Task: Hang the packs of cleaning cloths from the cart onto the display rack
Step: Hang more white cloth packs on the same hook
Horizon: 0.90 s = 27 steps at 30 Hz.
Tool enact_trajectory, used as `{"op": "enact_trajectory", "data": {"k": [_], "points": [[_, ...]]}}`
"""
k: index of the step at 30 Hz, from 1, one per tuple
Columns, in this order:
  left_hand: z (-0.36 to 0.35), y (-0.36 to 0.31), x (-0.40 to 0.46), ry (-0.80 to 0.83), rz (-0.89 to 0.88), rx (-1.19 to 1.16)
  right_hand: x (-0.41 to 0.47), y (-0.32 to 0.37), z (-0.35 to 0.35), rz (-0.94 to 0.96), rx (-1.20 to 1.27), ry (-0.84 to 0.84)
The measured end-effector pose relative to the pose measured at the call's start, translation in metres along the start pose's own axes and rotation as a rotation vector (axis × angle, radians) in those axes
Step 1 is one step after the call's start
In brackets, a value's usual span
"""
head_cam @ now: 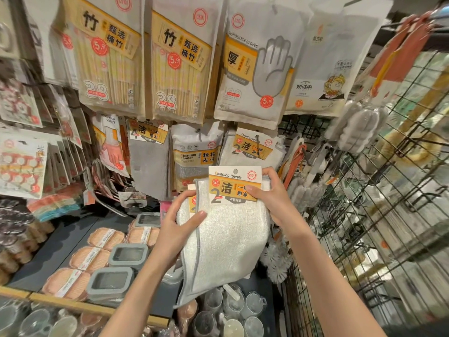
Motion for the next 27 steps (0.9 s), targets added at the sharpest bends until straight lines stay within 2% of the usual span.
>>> {"op": "enact_trajectory", "data": {"k": [8,19,27], "points": [[-0.003,0.006,0.011,-0.047,0.068,-0.033,0.016,0.011,0.015,0.102,-0.074,-0.186],[-0.006,0.005,0.028,-0.080,0.059,-0.030,0.048,0.017,0.037,0.151,-0.124,-0.426],[-0.007,0.011,0.028,-0.077,0.058,-0.018,0.063,0.012,0.042,0.115,-0.211,-0.465]]}}
Point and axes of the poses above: each hand's wrist, its own x-axis towards the middle knuckle, its own z-axis out of the back of the hand, y = z × x, the point moved 4 cm from there along x, towards the middle knuckle
